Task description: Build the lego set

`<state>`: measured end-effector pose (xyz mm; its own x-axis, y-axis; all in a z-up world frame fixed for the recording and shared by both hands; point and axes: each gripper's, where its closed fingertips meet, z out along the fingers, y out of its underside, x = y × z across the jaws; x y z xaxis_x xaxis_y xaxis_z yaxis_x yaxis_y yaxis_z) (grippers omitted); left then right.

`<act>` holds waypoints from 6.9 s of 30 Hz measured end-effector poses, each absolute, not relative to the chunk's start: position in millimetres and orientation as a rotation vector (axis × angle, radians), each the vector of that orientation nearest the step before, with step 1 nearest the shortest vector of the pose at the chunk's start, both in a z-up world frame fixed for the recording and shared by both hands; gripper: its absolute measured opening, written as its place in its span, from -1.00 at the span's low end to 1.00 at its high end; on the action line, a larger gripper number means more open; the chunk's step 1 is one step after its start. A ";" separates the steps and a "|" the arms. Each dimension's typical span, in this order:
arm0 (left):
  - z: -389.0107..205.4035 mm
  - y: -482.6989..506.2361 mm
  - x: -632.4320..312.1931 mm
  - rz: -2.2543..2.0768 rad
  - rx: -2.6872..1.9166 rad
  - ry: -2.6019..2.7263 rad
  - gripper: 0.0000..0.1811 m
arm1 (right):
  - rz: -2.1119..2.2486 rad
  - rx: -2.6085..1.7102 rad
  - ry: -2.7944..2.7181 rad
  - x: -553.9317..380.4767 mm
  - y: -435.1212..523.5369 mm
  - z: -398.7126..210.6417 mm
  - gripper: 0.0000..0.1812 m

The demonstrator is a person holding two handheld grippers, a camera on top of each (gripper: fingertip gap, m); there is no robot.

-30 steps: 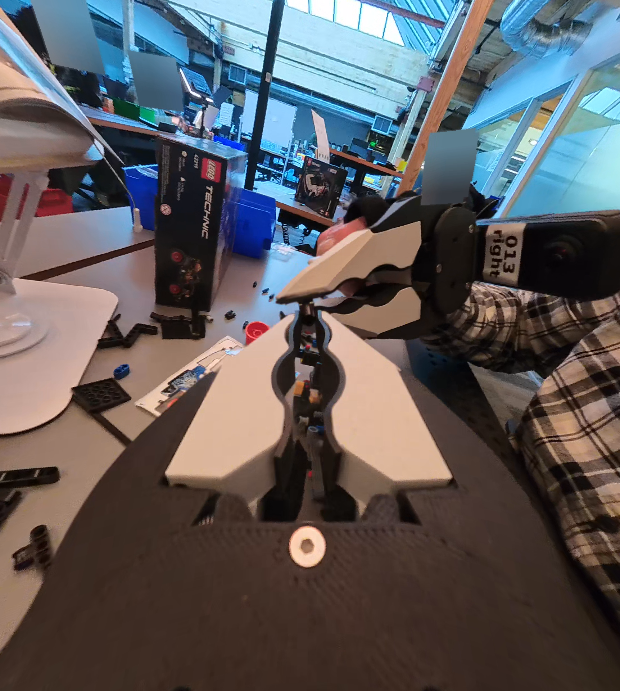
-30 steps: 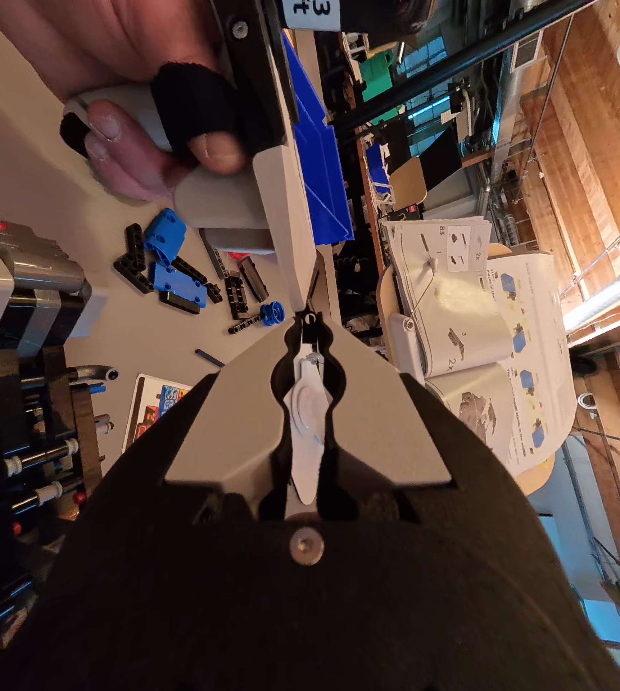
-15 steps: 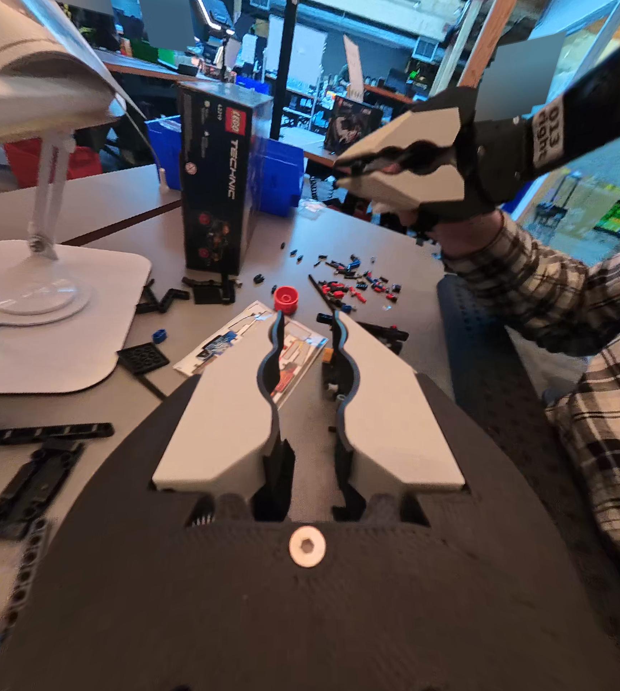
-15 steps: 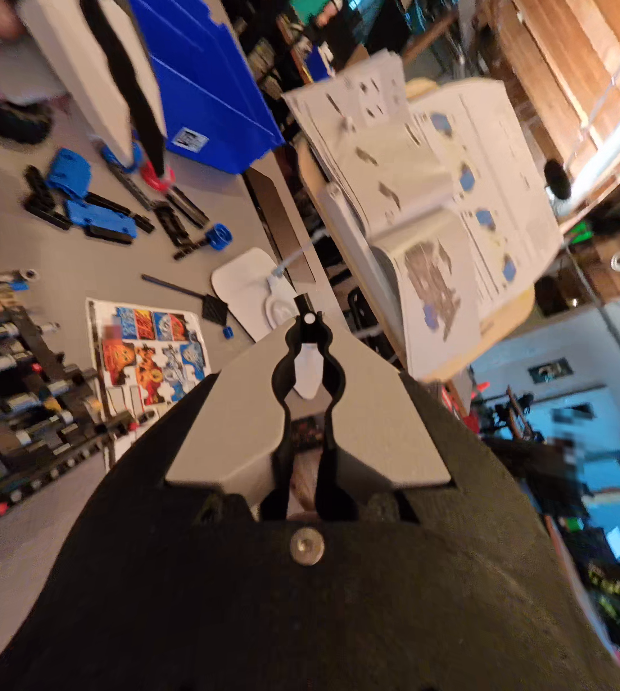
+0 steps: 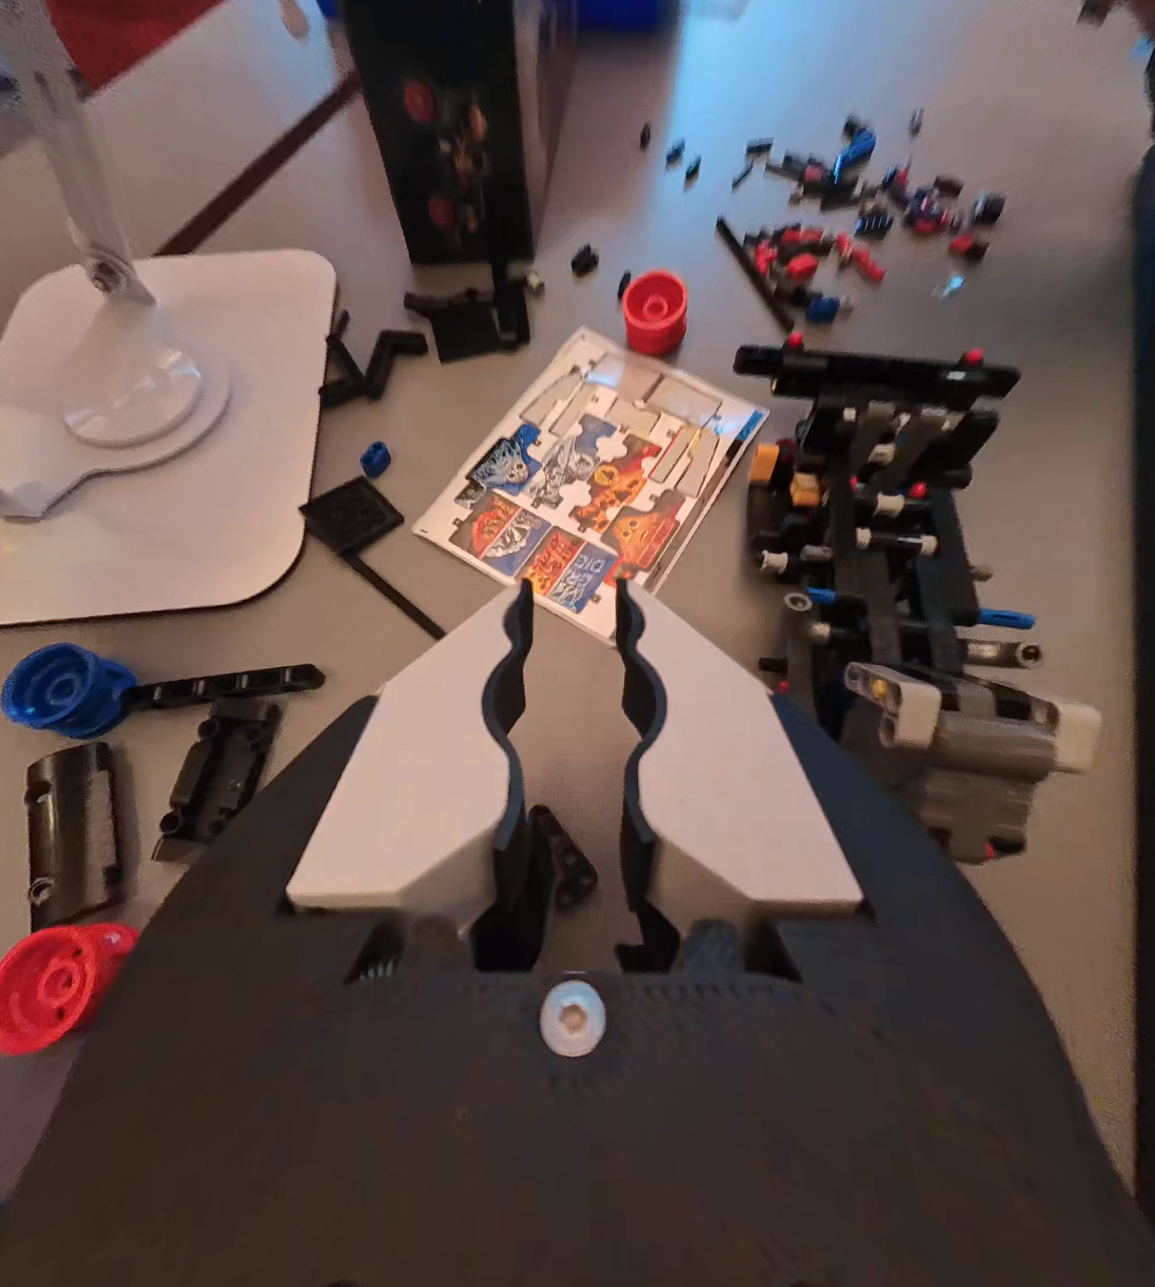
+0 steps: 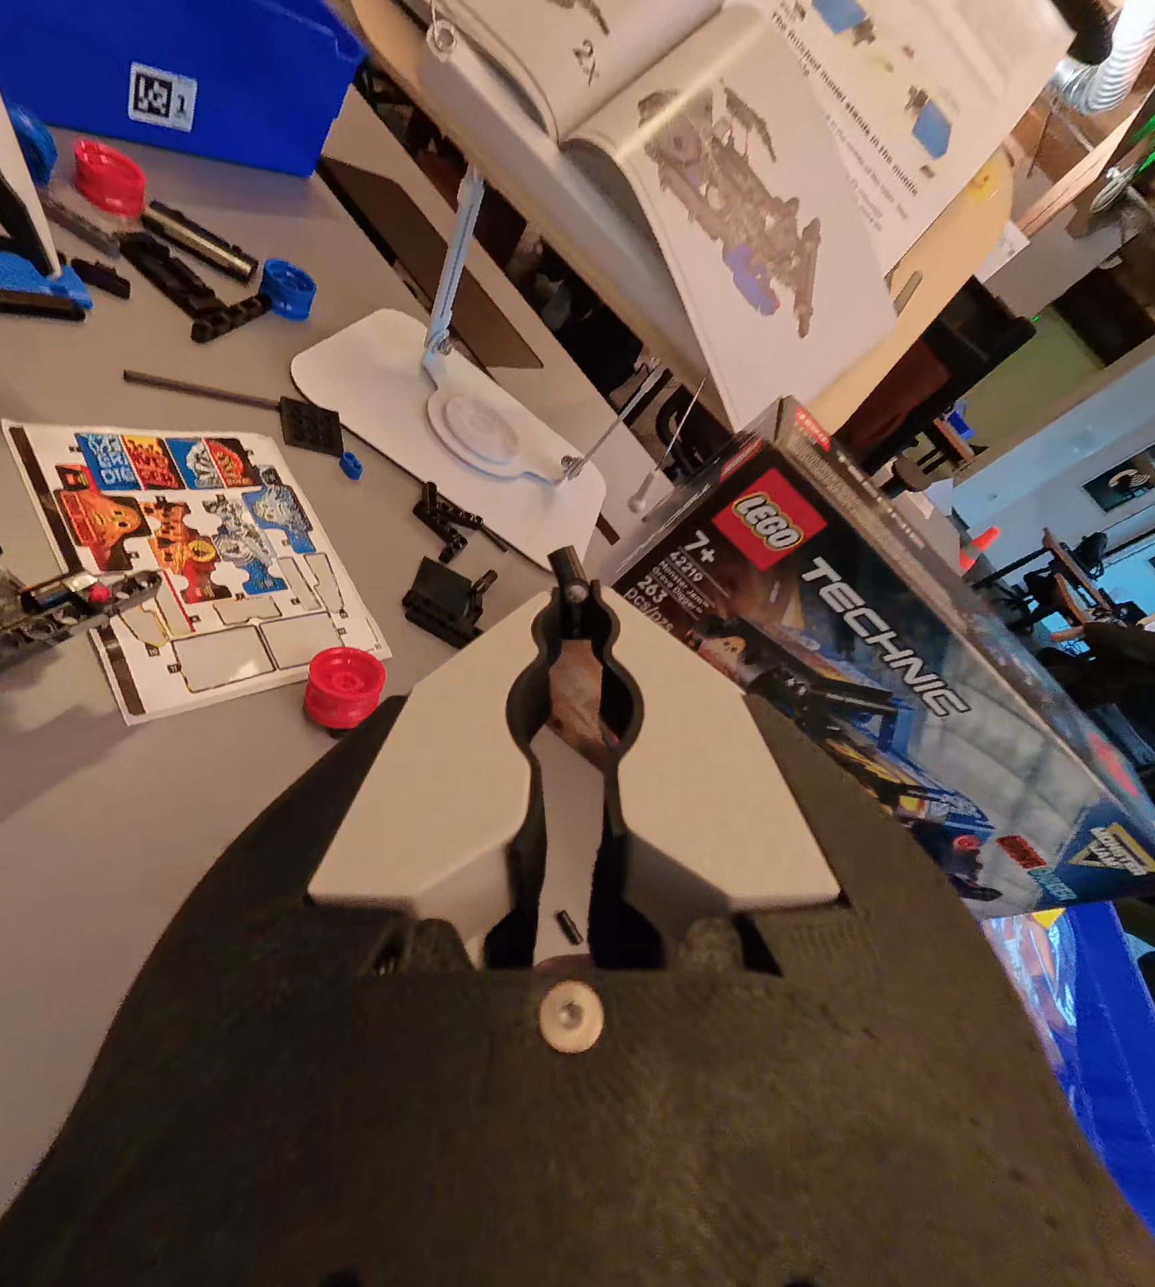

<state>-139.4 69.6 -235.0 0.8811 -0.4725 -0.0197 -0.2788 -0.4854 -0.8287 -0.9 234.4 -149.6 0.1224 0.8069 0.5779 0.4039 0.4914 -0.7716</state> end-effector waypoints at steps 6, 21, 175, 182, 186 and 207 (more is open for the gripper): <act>-266.7 94.0 -128.6 -0.135 -2.238 0.690 -0.80 | 0.389 -1.128 -1.556 -4.2 233.5 -170.6 -0.94; -290.3 111.0 -100.3 -0.314 -2.427 0.848 -0.81 | 0.430 -1.118 -1.611 -6.0 224.6 -181.8 -0.94; -202.0 174.5 -27.4 0.407 -1.877 1.140 -0.99 | 0.496 -1.146 -1.731 -21.4 187.4 -208.2 -0.95; -203.7 174.1 -25.6 0.428 -1.874 1.150 -0.99 | 0.453 -1.154 -1.737 -18.7 192.1 -210.2 -0.94; -202.0 173.6 -23.6 0.428 -1.865 1.149 -0.99 | 0.444 -1.156 -1.744 -17.4 193.0 -211.4 -0.94; -202.8 172.7 -23.8 0.688 -1.815 1.299 -0.99 | 0.317 -1.083 -1.765 -17.2 192.9 -211.7 -0.95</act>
